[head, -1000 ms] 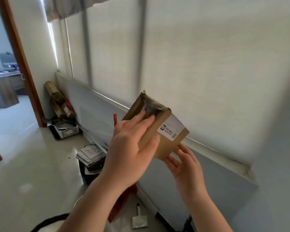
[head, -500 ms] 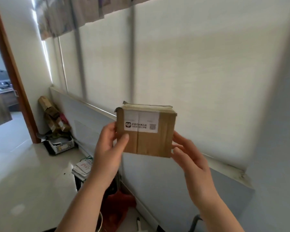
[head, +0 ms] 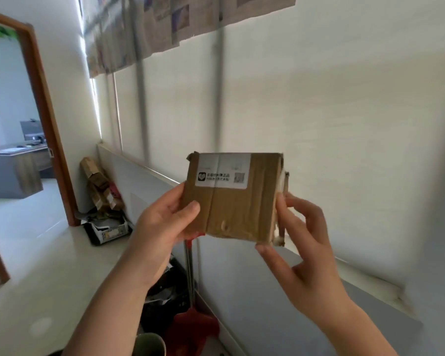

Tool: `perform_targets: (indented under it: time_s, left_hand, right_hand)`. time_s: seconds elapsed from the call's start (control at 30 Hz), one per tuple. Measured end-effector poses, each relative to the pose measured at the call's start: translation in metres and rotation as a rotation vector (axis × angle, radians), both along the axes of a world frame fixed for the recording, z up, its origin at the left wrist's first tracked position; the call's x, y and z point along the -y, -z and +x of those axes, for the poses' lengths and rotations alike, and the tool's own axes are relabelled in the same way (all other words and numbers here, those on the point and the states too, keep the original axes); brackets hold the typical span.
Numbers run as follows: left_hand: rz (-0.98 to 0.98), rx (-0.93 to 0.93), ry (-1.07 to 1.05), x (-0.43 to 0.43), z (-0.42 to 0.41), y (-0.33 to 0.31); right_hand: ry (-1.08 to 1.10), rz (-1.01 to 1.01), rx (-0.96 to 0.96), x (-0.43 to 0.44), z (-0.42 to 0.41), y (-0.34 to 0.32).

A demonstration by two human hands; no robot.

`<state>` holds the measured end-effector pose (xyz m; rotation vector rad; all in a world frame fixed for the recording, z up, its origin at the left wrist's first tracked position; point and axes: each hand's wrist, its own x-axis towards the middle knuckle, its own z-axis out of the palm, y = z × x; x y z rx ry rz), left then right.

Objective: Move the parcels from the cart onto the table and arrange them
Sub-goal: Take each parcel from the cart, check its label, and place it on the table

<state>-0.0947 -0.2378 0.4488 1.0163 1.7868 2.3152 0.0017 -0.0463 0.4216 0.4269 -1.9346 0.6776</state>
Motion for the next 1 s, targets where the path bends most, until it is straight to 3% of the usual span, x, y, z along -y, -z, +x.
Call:
perform_targets:
  time_s: [0.13,0.2,0.27,0.53,0.7,0.77,0.9,1.0]
  left_hand:
    - [-0.066,-0.233,0.007,0.010,0.010,-0.024]
    - [-0.185,-0.306,-0.142,0.007,0.009,-0.023]
    - [-0.252,-0.346,-0.261,0.001,0.007,-0.016]
    - [-0.265,-0.363,-0.178,-0.006,0.005,-0.002]
    - [-0.469,-0.666,-0.335,-0.013,0.003,-0.011]
    - [-0.378,-0.617,-0.331,-0.015,0.003,-0.018]
    - [-0.202,-0.286,-0.309,-0.017,0.014,-0.038]
    - [-0.231,-0.043,-0.312,-0.019,0.017,-0.047]
  right_hand:
    - [-0.202,-0.353,0.065,-0.004,0.005,-0.034]
    - [-0.265,-0.580,0.171,-0.007,0.007,-0.045]
    - [-0.252,-0.684,0.299,-0.009,0.007,-0.051]
    - [-0.219,-0.720,0.408,-0.009,0.012,-0.045]
    - [-0.294,-0.636,0.438,-0.025,0.023,-0.063]
    - [-0.328,-0.555,0.436,-0.030,0.028,-0.068]
    - [-0.281,-0.427,0.386,-0.031,0.033,-0.063]
    - [-0.265,-0.298,0.356,-0.027,0.031,-0.050]
